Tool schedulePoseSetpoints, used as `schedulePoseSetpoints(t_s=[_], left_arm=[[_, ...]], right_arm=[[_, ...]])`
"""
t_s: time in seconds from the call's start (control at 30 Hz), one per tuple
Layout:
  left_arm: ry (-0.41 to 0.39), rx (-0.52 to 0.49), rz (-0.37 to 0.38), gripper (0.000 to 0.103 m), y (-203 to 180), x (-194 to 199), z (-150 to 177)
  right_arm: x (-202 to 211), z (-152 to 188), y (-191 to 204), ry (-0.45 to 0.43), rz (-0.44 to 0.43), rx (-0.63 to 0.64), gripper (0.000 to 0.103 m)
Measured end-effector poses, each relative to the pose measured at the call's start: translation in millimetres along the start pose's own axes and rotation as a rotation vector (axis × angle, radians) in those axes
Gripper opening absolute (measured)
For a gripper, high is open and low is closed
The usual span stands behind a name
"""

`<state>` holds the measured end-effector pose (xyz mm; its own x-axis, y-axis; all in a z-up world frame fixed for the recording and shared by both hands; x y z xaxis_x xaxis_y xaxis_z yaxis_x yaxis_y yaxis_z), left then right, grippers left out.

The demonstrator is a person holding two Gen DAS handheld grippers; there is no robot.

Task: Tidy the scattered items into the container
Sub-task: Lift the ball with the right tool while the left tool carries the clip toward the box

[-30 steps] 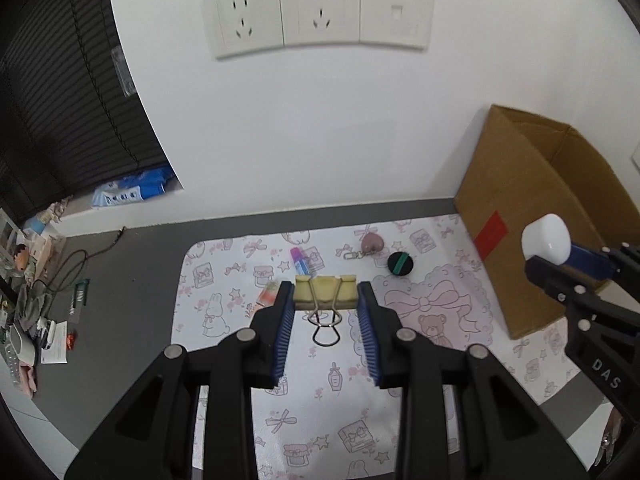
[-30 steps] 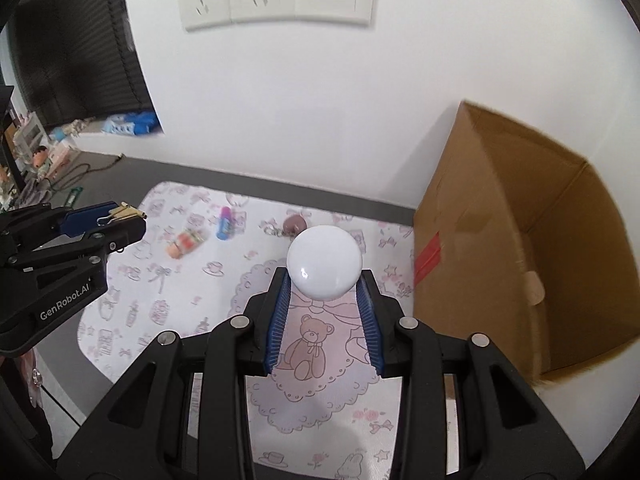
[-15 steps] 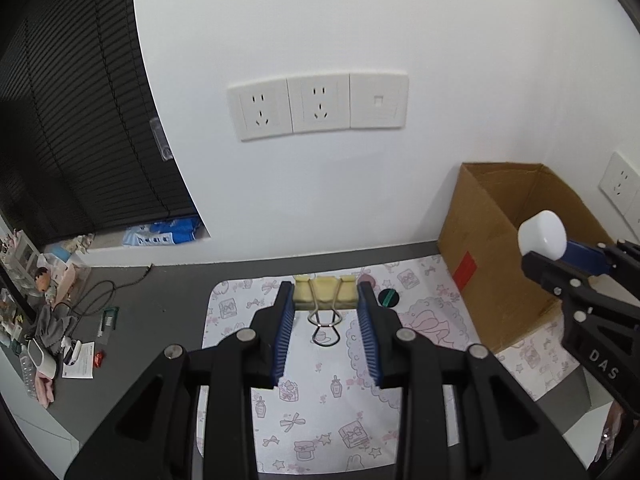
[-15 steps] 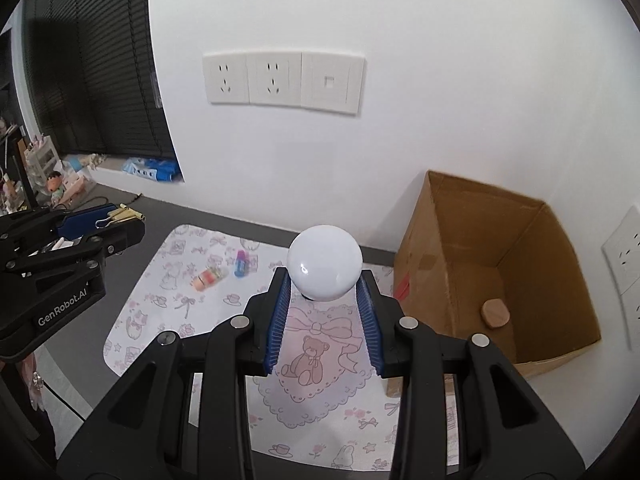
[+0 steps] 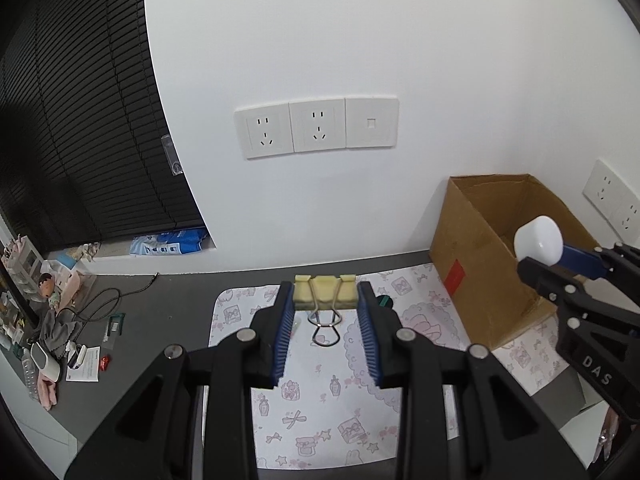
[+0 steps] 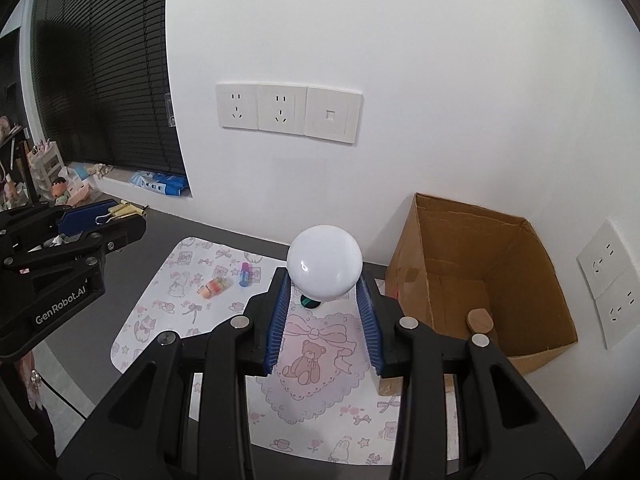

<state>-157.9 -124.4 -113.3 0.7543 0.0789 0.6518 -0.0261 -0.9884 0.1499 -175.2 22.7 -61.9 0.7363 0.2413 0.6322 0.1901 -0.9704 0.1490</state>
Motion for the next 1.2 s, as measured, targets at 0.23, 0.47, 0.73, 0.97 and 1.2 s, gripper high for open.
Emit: schedulePoseSetpoints(t_s=[0.23,0.47,0.73,0.97,1.2], left_arm=[[0.003,-0.005,0.006,0.031,8.2,0.3,4.2],[0.006,-0.002,0.010,0.031,3.3,-4.6,1.6],[-0.002,-0.044,0.041,0.031,-51.9,-6.2,-14.0],[0.019,-0.084,0.088,0.031,-121.2,-21.2,-25.6],[0.035,-0.130,0.142,0.031,-190.5,-37.3,-40.5]], right_arm=[[1.1,4.1,4.4,0.003,0.010,-0.006,0.035],[3.1,7.6,0.2,-0.006,0.024,-0.018,0.035],[6.4,11.4,-39.2,0.000,0.043,-0.038,0.036],[10.6,21.6,-108.4,0.018,0.087,-0.069,0.036],[12.4,32.4,-181.8,0.038,0.141,-0.121,0.036]])
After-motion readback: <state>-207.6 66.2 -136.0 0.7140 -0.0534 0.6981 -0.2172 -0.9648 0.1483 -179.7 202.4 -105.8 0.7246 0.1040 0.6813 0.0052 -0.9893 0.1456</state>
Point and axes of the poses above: each gripper's, at about its wrist camera, not at the fingertips, and x roughly against the way its jaws point, y to its left, z to its underside, the point moved 10 cm from there along -x, roughly the way its jaws point, and after that the axes turned 9 degrees about -z, right-handed, at the moved point
